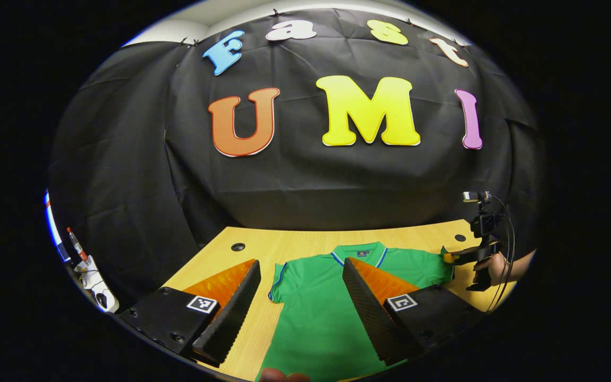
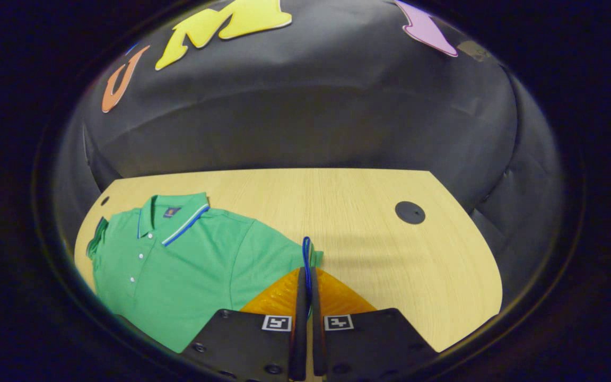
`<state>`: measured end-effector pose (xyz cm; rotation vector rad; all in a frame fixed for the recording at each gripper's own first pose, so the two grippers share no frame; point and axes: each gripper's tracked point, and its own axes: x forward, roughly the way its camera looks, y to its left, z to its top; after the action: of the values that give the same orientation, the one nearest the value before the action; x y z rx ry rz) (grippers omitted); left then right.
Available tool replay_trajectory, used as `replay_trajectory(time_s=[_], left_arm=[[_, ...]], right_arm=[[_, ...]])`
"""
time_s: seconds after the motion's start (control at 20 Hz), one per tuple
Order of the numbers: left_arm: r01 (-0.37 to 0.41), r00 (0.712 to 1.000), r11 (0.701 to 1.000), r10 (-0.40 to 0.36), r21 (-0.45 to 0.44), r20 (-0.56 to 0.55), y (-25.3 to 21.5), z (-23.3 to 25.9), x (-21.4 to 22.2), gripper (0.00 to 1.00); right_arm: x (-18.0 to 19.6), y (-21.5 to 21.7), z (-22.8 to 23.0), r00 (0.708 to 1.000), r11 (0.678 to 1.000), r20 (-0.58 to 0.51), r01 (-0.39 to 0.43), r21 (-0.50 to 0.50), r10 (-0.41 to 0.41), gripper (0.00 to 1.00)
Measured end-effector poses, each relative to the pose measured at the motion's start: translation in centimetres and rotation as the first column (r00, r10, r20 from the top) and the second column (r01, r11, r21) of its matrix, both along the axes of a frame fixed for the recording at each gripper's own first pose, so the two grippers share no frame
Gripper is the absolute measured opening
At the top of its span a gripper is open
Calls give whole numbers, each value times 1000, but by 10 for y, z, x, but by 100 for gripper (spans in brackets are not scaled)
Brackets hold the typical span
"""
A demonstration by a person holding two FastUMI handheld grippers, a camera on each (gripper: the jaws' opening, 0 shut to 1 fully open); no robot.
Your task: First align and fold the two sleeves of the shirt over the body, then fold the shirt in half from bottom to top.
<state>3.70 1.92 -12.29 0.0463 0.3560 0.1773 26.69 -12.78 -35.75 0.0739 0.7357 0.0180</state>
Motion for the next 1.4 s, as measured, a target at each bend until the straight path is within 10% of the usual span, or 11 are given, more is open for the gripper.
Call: replay_trajectory(time_s=[1.05, 1.4], left_arm=[[-179, 984, 984, 179, -10, -12, 84, -10, -60, 100], [-130, 991, 991, 130, -9, 33, 95, -3, -53, 100]], right_arm=[[7, 171, 35, 980, 980, 25, -198, -10, 199, 8], [-12, 167, 99, 973, 982, 126, -191, -19, 191, 89]])
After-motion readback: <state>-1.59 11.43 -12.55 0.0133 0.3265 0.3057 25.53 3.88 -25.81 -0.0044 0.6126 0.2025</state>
